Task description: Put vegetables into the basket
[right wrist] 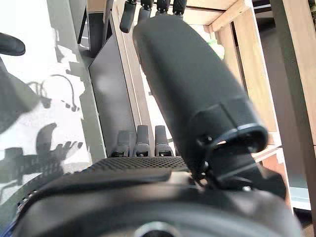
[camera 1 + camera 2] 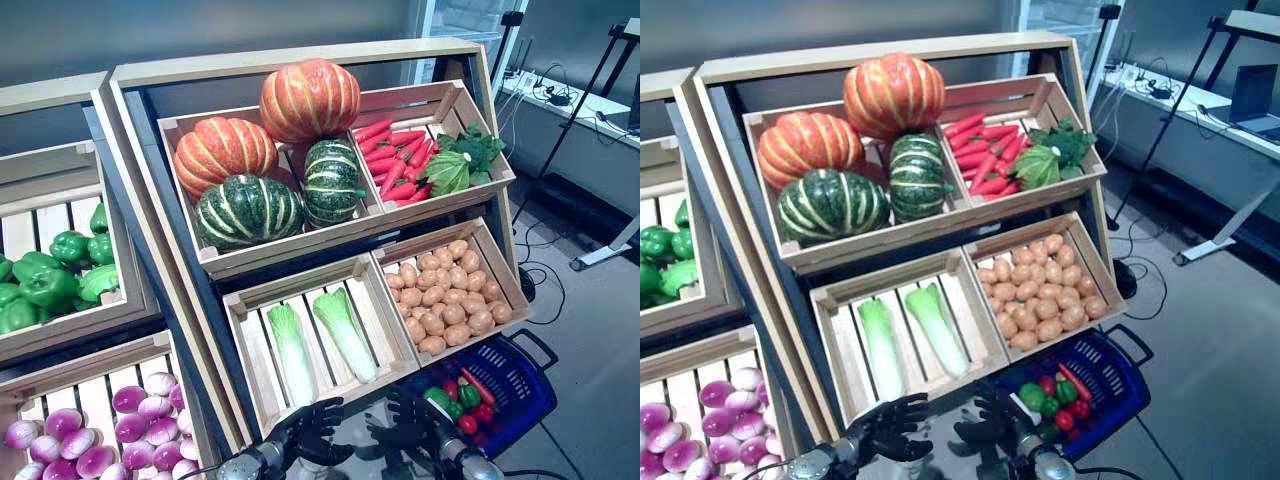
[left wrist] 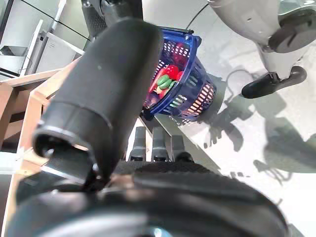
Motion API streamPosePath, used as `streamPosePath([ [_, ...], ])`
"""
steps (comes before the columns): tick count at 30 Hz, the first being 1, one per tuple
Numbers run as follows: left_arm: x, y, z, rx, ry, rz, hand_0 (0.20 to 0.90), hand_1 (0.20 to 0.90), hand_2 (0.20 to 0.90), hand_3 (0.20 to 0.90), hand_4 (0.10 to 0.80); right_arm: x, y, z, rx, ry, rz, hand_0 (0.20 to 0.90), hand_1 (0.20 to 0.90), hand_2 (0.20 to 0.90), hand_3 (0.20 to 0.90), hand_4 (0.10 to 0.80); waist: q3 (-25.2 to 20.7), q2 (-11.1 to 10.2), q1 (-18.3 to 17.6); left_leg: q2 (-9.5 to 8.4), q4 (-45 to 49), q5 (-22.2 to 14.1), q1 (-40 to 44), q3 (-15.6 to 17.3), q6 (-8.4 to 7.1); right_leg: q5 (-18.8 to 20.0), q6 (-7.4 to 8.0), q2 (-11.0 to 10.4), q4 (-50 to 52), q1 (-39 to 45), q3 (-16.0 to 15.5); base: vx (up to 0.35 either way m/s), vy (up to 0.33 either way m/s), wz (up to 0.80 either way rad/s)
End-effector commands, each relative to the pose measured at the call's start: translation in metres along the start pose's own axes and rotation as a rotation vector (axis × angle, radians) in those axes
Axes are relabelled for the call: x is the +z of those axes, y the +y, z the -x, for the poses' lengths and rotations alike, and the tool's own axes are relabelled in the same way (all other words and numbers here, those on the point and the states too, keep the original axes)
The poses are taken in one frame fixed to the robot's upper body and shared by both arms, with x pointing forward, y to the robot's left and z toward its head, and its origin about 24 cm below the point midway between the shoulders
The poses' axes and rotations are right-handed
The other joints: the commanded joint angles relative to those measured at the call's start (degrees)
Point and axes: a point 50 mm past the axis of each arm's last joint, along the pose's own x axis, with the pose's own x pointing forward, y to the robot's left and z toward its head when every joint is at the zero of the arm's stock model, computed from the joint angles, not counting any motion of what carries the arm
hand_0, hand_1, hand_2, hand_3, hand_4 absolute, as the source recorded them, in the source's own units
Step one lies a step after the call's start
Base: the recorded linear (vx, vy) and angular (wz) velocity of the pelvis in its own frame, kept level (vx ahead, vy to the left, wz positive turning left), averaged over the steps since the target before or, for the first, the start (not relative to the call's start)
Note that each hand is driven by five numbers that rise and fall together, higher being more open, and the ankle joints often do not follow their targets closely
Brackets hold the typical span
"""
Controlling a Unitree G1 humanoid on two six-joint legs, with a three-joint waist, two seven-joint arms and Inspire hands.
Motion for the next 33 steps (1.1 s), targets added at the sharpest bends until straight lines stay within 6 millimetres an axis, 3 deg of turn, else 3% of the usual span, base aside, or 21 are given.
streamPosePath([
  [1,0.044,0.003,-0.014,-0.023,-0.177,-0.100,0.900,0.900,0.900,0.900,0.800,0.049,0.011,-0.021,0.055,-0.190,-0.041,0.900,0.900,0.900,0.900,0.800,3.04,-0.28,-0.41,-0.30,0.48,-0.71,-0.40,0.24,0.23,-0.95,0.25,-1.80,0.78,2.26,-0.27,0.000,0.000,0.00],
  [16,0.063,0.000,-0.013,-0.064,-0.250,-0.253,0.900,0.900,0.900,0.900,0.800,0.053,0.009,-0.022,0.047,-0.184,-0.048,0.900,0.900,0.900,0.900,0.800,3.20,-0.19,-0.58,-0.15,0.48,-0.67,-0.30,0.47,0.08,-1.04,0.25,-1.60,0.74,2.25,0.18,0.000,0.000,0.00],
  [27,0.067,-0.003,-0.010,-0.116,-0.296,-0.234,0.900,0.900,0.900,0.900,0.800,0.052,0.008,-0.022,0.045,-0.182,-0.045,0.900,0.900,0.900,0.900,0.800,3.37,0.22,-0.73,0.07,0.48,-0.46,-0.10,0.78,-0.06,-1.10,0.16,-1.56,0.80,2.35,0.33,0.000,0.000,0.00],
  [30,0.081,0.000,-0.007,-0.079,-0.382,-0.267,0.900,0.900,0.900,0.900,0.800,0.055,0.007,-0.022,0.041,-0.187,-0.046,0.900,0.900,0.900,0.900,0.800,3.67,0.22,-0.61,0.07,0.48,-0.46,-0.07,0.77,-0.13,-1.11,0.12,-1.55,0.76,2.48,0.22,0.000,0.000,0.00],
  [33,0.120,0.004,0.005,0.041,-0.563,-0.580,0.900,0.900,0.900,0.900,0.800,0.059,0.001,-0.021,0.025,-0.189,-0.051,0.900,0.900,0.900,0.900,0.800,3.87,0.37,-0.47,0.15,0.48,-0.56,0.15,0.75,-0.25,-1.20,0.06,-1.45,0.64,2.79,0.21,0.000,0.000,0.00],
])
